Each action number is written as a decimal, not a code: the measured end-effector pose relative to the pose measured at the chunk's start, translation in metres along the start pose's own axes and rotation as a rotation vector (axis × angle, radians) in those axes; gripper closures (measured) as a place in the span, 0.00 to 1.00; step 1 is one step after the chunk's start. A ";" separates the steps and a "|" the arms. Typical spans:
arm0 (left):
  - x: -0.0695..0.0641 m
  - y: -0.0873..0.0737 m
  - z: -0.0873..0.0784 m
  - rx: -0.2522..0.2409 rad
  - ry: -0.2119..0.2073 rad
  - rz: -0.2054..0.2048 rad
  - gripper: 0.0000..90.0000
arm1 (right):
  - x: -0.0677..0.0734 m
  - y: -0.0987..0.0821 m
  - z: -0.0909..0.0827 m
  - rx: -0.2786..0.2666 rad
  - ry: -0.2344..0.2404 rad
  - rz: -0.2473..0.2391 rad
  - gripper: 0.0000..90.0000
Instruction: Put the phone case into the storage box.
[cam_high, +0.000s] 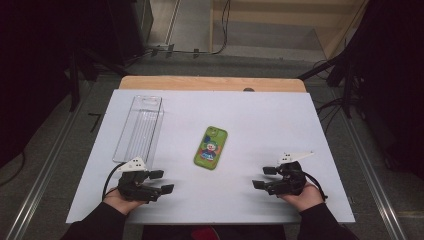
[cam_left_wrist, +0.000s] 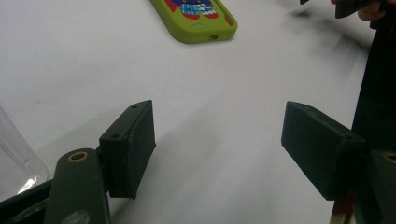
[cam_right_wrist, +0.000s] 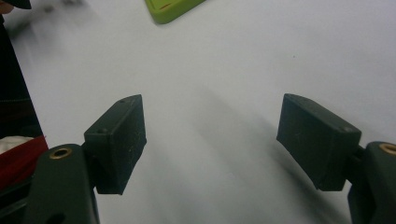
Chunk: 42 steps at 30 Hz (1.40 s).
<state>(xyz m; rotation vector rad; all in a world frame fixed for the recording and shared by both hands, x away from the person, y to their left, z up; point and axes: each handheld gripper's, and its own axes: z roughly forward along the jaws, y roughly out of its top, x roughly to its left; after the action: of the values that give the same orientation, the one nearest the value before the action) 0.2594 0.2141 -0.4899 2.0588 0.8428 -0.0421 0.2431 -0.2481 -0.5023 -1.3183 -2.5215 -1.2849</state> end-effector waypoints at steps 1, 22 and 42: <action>0.000 0.000 0.000 -0.002 0.001 -0.001 0.29 | 0.000 0.000 0.000 0.000 0.000 0.000 0.24; 0.002 0.000 -0.002 -0.013 0.033 0.006 0.29 | 0.001 0.022 0.001 -0.009 -0.013 -0.001 0.24; 0.002 0.000 -0.003 -0.021 0.020 0.000 0.29 | 0.010 0.054 0.015 -0.007 0.006 -0.046 0.24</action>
<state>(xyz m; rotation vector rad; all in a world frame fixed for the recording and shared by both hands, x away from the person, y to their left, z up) 0.2604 0.2173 -0.4892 2.0427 0.8522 -0.0129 0.2791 -0.2148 -0.4730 -1.2636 -2.5602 -1.3050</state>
